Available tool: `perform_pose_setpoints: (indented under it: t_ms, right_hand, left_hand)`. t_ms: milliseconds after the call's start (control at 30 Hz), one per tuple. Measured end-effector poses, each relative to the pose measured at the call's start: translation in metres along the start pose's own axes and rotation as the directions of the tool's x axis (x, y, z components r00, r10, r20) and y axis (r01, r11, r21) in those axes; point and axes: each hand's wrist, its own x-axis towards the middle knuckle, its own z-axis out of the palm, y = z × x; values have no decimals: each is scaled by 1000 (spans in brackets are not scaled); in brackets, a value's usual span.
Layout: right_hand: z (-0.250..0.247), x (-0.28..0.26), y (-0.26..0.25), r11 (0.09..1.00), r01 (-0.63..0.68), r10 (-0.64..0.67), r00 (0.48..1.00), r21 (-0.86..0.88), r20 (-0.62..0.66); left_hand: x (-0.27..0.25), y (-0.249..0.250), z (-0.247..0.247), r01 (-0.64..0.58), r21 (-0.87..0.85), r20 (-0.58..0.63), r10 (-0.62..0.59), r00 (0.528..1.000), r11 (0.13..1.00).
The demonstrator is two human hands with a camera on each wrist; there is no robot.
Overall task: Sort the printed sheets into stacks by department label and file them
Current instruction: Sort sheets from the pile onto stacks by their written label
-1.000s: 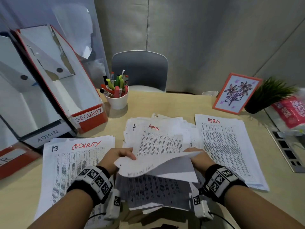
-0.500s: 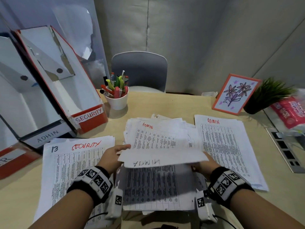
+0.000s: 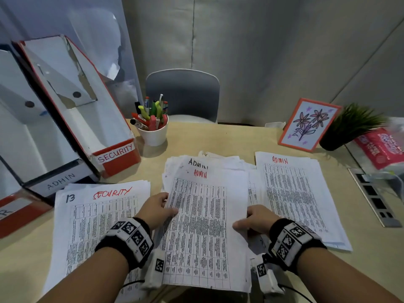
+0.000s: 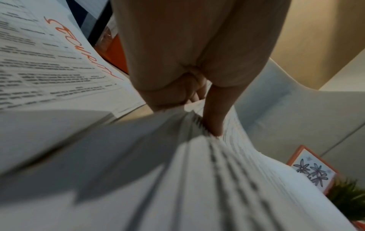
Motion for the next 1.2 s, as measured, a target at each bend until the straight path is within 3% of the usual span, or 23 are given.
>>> perform_pose_setpoints:
  t_ms: [67, 167, 233, 300, 400, 500, 567, 600, 633, 700, 800, 933, 1067, 1200]
  right_hand:
    - [-2, -4, -3, 999, 7, -3, 998, 52, -61]
    - [-9, -13, -12, 958, 50, -26, 996, 281, -91]
    - [-17, -22, -22, 936, 135, -116, 990, 324, -79]
    - [-26, -32, -33, 906, 281, -246, 958, 318, -147]
    - [-38, -44, -51, 815, 490, -389, 858, 308, -336]
    - [-46, -60, -67, 722, 666, -507, 693, 187, -512]
    - [-46, -68, -70, 690, 718, -558, 606, 88, -567]
    - [-44, -70, -69, 694, 718, -575, 596, 51, -561]
    - [-41, -68, -66, 723, 691, -581, 615, 9, -532]
    - [-29, -60, -57, 806, 589, -558, 720, -63, -413]
    - [-12, -45, -41, 876, 482, -468, 838, -23, -282]
    - [-7, -35, -37, 875, 474, -422, 847, 98, -324]
    - [-8, -27, -37, 839, 455, -322, 857, 297, -403]
    - [-12, -18, -28, 824, 397, -207, 875, 404, -438]
  left_hand:
    - [-3, 3, -2, -35, -44, -22, 34, 999, 998]
    - [-11, 16, -10, -55, -181, -37, 49, 998, 982]
    - [-16, 29, -14, -89, -235, -42, 81, 996, 968]
    - [-25, 47, -17, -168, -264, -68, 156, 985, 950]
    - [-37, 74, -25, -318, -234, -150, 289, 945, 919]
    - [-46, 94, -28, -442, -196, -245, 393, 886, 875]
    - [-51, 99, -27, -516, -193, -282, 456, 844, 835]
    - [-52, 98, -26, -534, -179, -274, 479, 834, 826]
    - [-51, 95, -23, -532, -147, -254, 488, 835, 834]
    - [-46, 83, -17, -440, -60, -208, 420, 883, 896]
    - [-37, 64, -7, -326, 18, -196, 323, 926, 945]
    - [-33, 62, -2, -285, 31, -227, 285, 931, 958]
    - [-39, 68, -4, -322, 1, -264, 311, 913, 947]
    - [-41, 67, -4, -333, 22, -225, 329, 917, 943]
